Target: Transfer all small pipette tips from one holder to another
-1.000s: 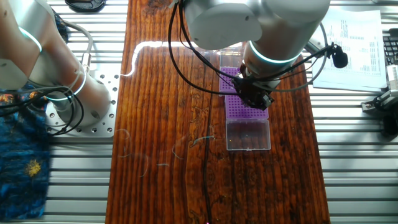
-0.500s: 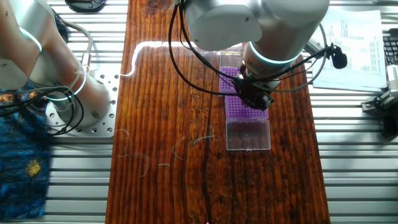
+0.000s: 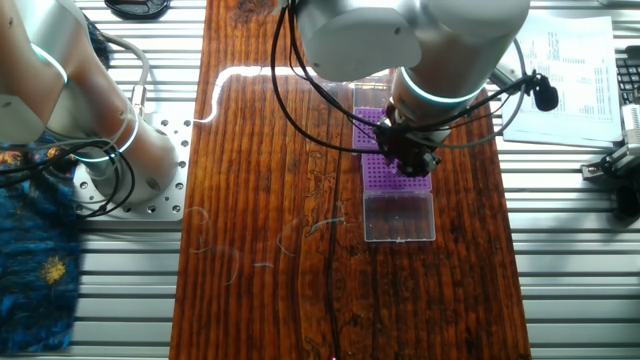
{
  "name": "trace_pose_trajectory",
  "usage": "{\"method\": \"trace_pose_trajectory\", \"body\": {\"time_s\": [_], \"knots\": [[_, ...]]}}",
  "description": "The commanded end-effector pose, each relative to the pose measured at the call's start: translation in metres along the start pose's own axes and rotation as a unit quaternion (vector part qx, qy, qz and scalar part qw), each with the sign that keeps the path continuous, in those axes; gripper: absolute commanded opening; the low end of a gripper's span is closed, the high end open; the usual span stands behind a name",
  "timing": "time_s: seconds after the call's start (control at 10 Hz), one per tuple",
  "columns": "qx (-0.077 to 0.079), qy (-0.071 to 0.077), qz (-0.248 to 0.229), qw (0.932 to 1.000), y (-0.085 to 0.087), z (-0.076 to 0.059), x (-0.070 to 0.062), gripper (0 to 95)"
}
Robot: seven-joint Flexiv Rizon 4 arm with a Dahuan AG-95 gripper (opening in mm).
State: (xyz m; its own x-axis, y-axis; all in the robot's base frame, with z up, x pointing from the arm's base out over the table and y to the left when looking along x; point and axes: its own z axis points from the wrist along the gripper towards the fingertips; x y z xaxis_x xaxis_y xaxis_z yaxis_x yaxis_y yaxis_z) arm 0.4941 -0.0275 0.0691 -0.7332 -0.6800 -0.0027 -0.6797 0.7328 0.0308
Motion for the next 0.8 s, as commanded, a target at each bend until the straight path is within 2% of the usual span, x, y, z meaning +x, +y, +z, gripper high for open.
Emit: {"method": "trace_pose_trajectory", "body": {"time_s": [0.1,0.4,0.7,0.8], "knots": [[-0.003,-0.002,0.008,1.0,-0.002,-0.007,-0.002,19.0],[-0.008,-0.006,0.024,0.9997,-0.005,-0.013,-0.018,19.0],[-0.007,-0.009,0.061,0.9981,0.001,-0.014,-0.049,19.0],[-0.008,-0.009,0.063,0.998,0.002,-0.014,-0.054,19.0]]}}
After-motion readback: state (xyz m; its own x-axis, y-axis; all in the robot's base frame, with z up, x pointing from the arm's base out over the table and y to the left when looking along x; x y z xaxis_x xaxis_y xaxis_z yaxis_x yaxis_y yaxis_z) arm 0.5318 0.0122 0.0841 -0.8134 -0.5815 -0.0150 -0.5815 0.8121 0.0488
